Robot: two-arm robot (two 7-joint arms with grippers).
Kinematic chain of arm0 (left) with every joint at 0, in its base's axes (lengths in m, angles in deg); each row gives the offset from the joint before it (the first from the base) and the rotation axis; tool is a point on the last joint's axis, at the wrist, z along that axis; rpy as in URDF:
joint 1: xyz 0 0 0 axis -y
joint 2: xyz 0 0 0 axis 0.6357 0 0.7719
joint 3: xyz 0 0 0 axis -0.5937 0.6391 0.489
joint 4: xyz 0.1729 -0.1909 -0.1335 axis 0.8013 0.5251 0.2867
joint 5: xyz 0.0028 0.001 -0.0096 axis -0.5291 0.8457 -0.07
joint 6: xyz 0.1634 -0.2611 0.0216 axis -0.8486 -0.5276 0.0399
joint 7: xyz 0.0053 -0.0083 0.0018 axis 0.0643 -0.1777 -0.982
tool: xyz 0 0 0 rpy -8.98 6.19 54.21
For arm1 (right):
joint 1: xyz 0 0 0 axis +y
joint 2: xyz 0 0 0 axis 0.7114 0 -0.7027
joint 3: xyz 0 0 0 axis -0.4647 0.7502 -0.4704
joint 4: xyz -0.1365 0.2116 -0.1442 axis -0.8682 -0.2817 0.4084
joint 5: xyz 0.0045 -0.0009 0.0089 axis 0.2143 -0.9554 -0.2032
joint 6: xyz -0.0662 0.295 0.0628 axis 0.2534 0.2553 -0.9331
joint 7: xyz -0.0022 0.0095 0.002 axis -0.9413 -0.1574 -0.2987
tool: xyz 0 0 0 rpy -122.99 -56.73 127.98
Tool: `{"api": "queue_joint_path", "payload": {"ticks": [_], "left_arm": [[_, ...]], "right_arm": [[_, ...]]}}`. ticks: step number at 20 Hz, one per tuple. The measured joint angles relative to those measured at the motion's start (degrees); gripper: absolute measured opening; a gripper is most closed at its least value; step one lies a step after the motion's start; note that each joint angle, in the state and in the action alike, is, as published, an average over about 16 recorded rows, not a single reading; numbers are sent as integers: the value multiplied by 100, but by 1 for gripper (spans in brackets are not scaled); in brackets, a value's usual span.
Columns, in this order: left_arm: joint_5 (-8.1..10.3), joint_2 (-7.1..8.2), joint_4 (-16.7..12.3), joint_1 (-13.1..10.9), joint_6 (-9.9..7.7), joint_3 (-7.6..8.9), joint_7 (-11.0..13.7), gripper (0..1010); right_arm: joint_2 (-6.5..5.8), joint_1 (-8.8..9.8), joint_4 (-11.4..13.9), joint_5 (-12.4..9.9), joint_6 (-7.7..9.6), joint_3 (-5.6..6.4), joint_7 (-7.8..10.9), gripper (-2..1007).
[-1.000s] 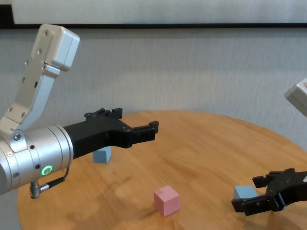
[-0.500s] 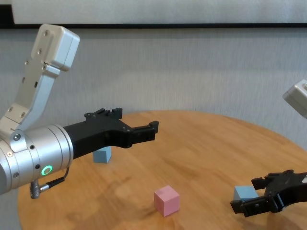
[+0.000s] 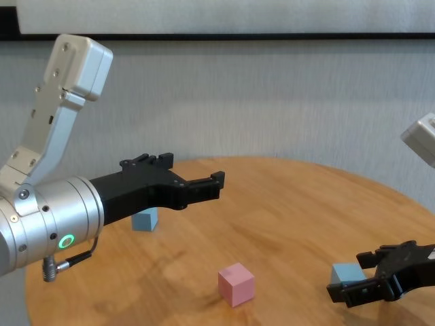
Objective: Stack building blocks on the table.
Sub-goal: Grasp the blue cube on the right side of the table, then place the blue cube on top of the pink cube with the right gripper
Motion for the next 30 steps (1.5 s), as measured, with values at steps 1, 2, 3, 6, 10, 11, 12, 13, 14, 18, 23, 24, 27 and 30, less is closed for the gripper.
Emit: {"api": "queue_joint_path", "payload": {"ticks": [1, 2, 3, 6, 10, 11, 12, 13, 14, 18, 23, 24, 27, 30], "left_arm": [[0, 0, 0, 0, 0, 0, 0, 1001], [0, 0, 0, 0, 0, 0, 0, 1001], [0, 0, 0, 0, 0, 0, 0, 1001], [0, 0, 0, 0, 0, 0, 0, 1001], [0, 0, 0, 0, 0, 0, 0, 1001], [0, 0, 0, 0, 0, 0, 0, 1001], [0, 0, 0, 0, 0, 0, 0, 1001], [0, 0, 0, 0, 0, 0, 0, 1001], [0, 0, 0, 0, 0, 0, 0, 1001], [0, 0, 0, 0, 0, 0, 0, 1001], [0, 0, 0, 0, 0, 0, 0, 1001], [0, 0, 0, 0, 0, 0, 0, 1001], [0, 0, 0, 0, 0, 0, 0, 1001], [0, 0, 0, 0, 0, 0, 0, 1001]], "right_arm": [[-1, 0, 0, 0, 0, 0, 0, 940], [-1, 0, 0, 0, -1, -1, 0, 923], [-2, 0, 1, 0, -1, -1, -1, 903], [-3, 0, 1, -1, -3, -2, -2, 832], [-5, 1, 3, -1, -5, -2, -3, 714], [-5, 1, 3, -1, -5, -2, -4, 684], [-5, 1, 3, -1, -5, -2, -4, 658], [-5, 1, 3, -1, -6, -2, -5, 635], [-6, 1, 4, -1, -6, -2, -5, 613], [-7, 2, 5, -1, -8, -2, -6, 547], [-9, 2, 7, -1, -10, -2, -7, 514], [-9, 2, 7, -1, -10, -2, -8, 513], [-10, 2, 8, -1, -11, -3, -8, 513], [-12, 4, 17, 0, -12, -3, -11, 513]]}}
